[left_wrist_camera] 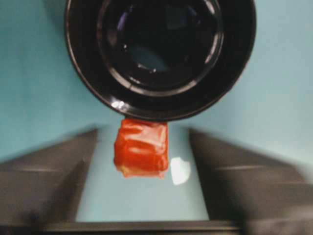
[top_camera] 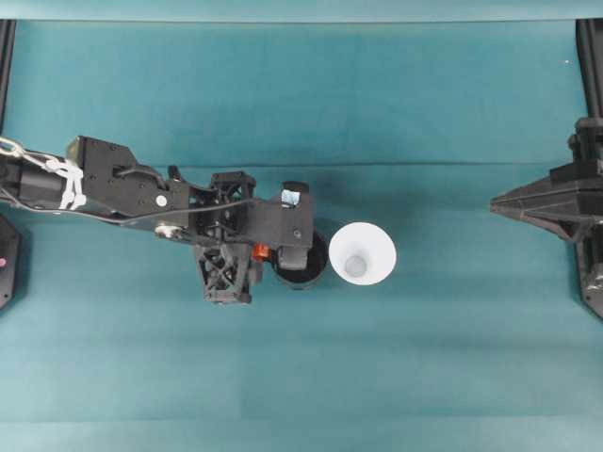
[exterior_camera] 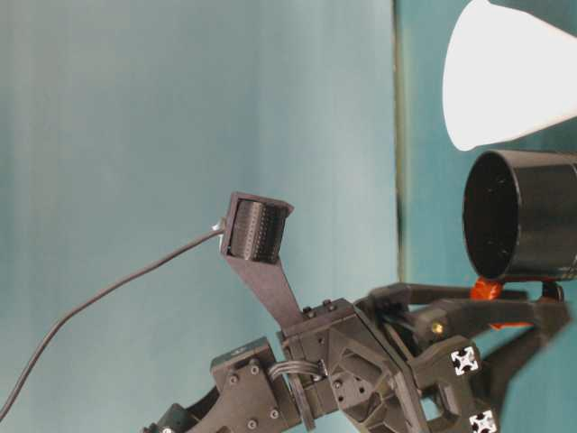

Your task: Put the paper cup into the moved red handle cup holder.

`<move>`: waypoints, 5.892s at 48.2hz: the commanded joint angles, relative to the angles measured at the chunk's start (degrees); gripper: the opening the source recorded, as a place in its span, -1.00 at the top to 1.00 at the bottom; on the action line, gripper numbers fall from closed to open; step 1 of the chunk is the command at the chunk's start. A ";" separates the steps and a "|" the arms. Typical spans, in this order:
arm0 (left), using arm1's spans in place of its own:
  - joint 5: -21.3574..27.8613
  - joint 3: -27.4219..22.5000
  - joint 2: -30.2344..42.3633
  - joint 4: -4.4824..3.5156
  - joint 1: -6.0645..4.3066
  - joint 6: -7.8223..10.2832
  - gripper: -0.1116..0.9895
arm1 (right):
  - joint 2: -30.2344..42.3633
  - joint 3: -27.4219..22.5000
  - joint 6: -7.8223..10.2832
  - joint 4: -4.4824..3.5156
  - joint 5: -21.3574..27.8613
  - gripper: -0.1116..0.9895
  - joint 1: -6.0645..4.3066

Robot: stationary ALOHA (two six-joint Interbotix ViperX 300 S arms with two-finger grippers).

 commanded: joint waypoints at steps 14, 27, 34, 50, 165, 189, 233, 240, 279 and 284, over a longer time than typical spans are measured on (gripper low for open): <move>0.26 -0.70 -1.05 0.18 -0.18 0.09 -0.82 | 0.44 -0.88 0.53 0.18 -0.26 1.00 -0.09; 5.45 0.00 -13.18 0.18 -1.05 0.44 -0.82 | 0.44 -0.97 0.62 0.18 0.88 1.00 -0.26; 5.80 2.46 -19.16 0.18 -1.67 1.41 -0.82 | 0.44 -1.41 2.20 0.53 3.87 1.00 -0.97; 5.89 8.00 -26.02 0.18 -2.11 0.79 -0.81 | 1.05 -5.10 8.70 0.18 14.33 0.99 -3.25; 5.89 10.02 -29.36 0.18 -2.11 0.62 -0.81 | 63.37 -33.49 15.03 0.53 34.45 -0.91 -4.22; 5.89 10.02 -29.27 0.18 -2.11 0.62 -0.81 | 63.37 -34.80 15.03 0.62 35.16 0.07 -3.96; 5.89 9.84 -29.09 0.18 -2.11 0.62 -0.80 | 52.91 -39.20 14.50 4.13 49.22 0.99 -5.27; 5.89 9.76 -29.09 0.00 -2.02 0.62 -0.80 | 46.93 -40.78 14.68 3.87 54.32 0.99 -6.15; 5.71 9.76 -29.09 0.00 -2.20 0.53 -0.80 | 54.23 -54.58 14.41 3.87 57.04 0.99 -6.15; 5.80 9.76 -29.18 0.00 -2.20 0.53 -0.80 | 58.36 -58.18 14.24 3.87 58.80 0.99 -5.89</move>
